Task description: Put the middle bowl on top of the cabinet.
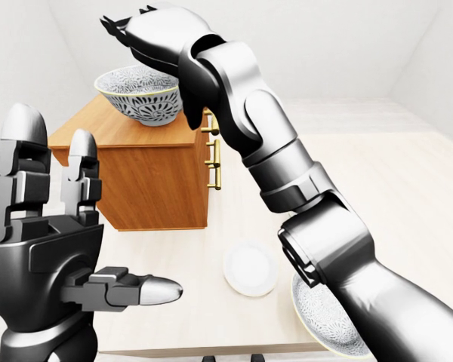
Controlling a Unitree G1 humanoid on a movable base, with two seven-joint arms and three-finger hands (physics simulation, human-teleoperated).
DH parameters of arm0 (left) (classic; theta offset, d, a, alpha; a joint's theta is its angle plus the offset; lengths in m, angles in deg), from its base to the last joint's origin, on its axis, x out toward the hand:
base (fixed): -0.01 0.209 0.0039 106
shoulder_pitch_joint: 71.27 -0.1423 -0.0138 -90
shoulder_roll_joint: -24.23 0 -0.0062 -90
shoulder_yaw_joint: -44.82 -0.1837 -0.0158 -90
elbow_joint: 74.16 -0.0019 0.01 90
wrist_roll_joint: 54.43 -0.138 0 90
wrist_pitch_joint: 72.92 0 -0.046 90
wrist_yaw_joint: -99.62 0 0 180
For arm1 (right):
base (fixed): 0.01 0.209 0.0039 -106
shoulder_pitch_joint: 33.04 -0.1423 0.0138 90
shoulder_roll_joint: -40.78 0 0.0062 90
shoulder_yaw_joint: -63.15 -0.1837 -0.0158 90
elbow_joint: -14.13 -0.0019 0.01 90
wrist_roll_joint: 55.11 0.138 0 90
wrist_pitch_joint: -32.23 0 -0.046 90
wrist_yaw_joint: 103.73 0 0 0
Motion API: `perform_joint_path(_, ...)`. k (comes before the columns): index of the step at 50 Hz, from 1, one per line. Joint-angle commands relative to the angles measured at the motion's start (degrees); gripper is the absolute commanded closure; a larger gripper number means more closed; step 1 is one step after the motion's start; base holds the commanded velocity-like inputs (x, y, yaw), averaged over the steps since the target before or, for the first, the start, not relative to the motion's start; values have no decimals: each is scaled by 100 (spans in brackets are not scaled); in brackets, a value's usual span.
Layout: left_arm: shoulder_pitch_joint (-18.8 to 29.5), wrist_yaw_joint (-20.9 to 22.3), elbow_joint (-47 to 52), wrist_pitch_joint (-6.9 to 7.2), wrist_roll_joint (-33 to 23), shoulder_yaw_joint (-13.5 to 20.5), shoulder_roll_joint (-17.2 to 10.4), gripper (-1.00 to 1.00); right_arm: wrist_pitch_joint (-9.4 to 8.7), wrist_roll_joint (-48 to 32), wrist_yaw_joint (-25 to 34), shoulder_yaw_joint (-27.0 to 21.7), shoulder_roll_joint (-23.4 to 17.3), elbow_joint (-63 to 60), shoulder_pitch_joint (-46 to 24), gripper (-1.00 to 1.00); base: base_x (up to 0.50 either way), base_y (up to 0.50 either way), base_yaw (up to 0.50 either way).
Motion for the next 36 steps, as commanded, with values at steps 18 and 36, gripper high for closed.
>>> perform_joint_path(18, 434, -150, 1, 0, -86, -284, -98, -100, -433, -1085, 1302, -122, -350, -4754, 1292, -100, 0, 0, 0)
perform_joint_path(36, 717, -280, 0, 0, 19, -339, -344, -100, -707, -1281, 1302, -399, -139, -7359, 2442, -100, 0, 0, 0)
